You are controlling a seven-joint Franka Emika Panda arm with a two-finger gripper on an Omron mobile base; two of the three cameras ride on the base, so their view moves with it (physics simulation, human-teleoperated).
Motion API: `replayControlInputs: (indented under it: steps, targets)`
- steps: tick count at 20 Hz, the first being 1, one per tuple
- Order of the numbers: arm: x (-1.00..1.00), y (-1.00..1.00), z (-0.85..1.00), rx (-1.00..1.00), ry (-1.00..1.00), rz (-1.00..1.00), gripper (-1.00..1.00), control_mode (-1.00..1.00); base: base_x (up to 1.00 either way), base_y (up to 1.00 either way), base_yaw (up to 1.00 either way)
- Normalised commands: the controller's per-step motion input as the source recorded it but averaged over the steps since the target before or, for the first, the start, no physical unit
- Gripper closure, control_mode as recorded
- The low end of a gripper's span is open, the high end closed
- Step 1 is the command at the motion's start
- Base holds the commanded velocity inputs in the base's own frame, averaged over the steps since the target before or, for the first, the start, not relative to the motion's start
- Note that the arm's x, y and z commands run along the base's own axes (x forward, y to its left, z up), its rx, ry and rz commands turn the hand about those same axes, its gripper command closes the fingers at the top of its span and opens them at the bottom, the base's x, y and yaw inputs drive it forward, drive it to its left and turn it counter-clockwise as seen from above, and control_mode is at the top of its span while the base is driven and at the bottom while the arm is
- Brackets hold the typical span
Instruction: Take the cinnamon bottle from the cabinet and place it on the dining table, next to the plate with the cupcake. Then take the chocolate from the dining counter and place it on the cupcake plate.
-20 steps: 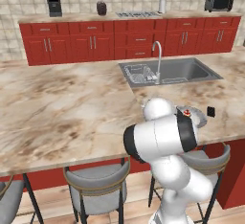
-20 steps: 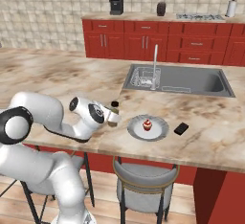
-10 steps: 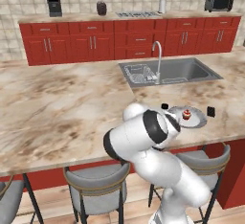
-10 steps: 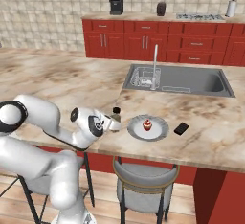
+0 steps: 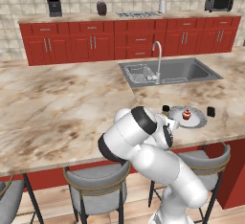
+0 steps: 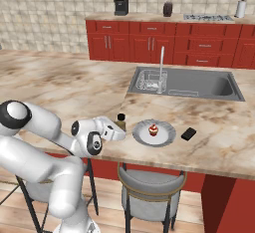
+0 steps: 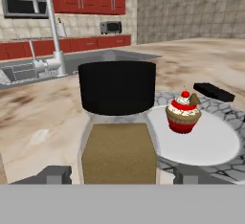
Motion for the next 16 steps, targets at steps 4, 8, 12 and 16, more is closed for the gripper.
replayControlInputs:
  steps: [4, 8, 12, 16]
  targets:
    - [0.0, 0.01, 0.87, 0.05, 0.01, -0.05, -1.0, -1.0, 0.0, 0.0, 0.0]
    - [-0.32, 0.09, 1.0, 0.13, 0.1, -0.03, -1.0, -1.0, 0.0, 0.0, 0.0]
    - [-0.42, 0.21, 1.0, 0.12, 0.07, -0.04, -1.0, -1.0, 0.0, 0.0, 0.0]
    - [-0.46, 0.34, 1.0, 0.08, 0.05, -0.06, -1.0, -1.0, 0.0, 0.0, 0.0]
